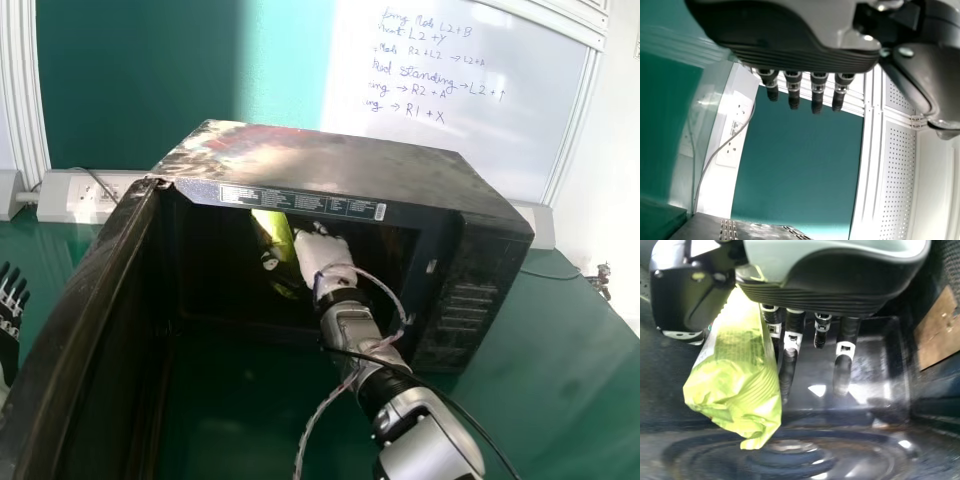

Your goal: Put biscuit inside oven

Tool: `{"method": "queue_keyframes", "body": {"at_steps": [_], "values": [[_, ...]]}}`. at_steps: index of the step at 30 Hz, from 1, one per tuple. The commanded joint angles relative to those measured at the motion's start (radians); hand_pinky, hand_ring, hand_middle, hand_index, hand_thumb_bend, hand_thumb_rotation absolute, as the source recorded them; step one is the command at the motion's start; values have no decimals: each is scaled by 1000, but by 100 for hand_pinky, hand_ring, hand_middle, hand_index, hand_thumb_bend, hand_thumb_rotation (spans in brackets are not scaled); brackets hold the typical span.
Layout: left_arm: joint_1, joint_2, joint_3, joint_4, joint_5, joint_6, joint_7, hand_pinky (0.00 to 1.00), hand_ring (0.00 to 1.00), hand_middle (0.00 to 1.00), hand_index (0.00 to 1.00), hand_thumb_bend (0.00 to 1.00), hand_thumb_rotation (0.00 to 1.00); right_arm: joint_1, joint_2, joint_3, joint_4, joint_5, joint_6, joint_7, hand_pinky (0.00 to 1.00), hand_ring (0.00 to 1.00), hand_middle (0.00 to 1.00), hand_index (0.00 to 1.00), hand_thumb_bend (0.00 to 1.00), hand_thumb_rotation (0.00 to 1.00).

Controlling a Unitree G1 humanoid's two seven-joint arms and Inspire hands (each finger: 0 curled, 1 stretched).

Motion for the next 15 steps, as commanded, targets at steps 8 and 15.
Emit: {"method": "queue_keyframes", "body": {"at_steps": [8,15], "values": [[9,-11,1,39,-3,-13,-14,76,78,77,79,66,64,-36,15,12,4,-1,32,-7,41,46,55,65,87,34],[7,-9,5,49,-14,-14,-31,76,78,77,79,68,63,-31,15,11,2,4,29,-9,41,46,54,66,91,36]]}}
